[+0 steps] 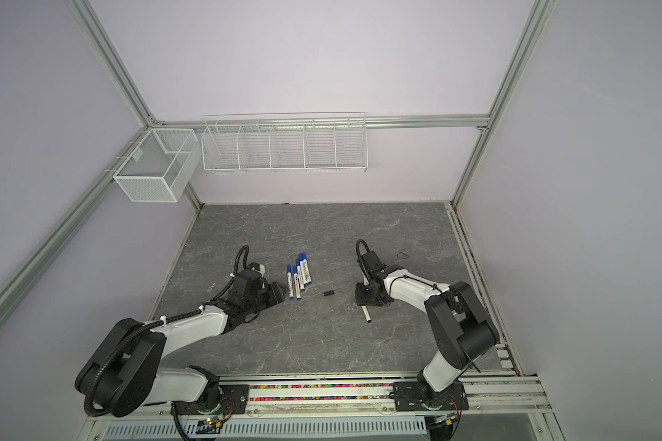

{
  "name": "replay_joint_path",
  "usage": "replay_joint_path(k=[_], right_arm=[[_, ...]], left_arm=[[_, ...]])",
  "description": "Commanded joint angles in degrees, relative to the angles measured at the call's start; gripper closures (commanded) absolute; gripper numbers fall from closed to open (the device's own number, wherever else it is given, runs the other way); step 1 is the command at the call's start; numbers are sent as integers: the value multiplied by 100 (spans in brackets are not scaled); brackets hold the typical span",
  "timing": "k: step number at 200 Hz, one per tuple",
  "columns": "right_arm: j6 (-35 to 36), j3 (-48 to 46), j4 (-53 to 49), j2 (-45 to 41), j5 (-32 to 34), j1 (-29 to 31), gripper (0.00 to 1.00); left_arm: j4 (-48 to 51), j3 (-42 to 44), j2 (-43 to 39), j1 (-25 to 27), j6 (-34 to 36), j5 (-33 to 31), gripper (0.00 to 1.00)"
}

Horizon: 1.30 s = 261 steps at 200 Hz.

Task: Insert the pens into the pen caps
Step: 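Grasp the white black-tipped marker on the table with the right gripper, then bring the marker to the left gripper and close the left gripper on it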

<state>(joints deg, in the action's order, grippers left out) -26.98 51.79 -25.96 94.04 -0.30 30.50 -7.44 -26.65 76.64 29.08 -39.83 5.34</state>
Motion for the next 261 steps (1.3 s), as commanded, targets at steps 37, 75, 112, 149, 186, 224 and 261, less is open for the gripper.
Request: replay_joint_path(k=[37,75,112,149,186,224,261], right_arm=[[-88,51,38,202,312,307,85],[-204,-31,510,-546,-240,306,93],[-629,-442,1729,-1470,-1089,376,92],[-633,-432,2185,-1833,-1310,590,91],[-728,-397,2352,-1843,-1497,660,92],[-883,-469,2540,-1998,-1491,663,92],[-1092,-525,2725,-2074,-1549,632,92]], left_arm=[[603,-168,-278,788,596,-484,37],[419,-346,-237,1394,919,-356,36],[-329,-548,-253,1641,1032,601,35],[-678,-992,-179,1719,1261,1317,34],[-638,-1516,280,1750,1387,1767,34],[-505,-1722,695,1829,1381,1757,40],[-796,-1541,587,1903,1455,1833,41]])
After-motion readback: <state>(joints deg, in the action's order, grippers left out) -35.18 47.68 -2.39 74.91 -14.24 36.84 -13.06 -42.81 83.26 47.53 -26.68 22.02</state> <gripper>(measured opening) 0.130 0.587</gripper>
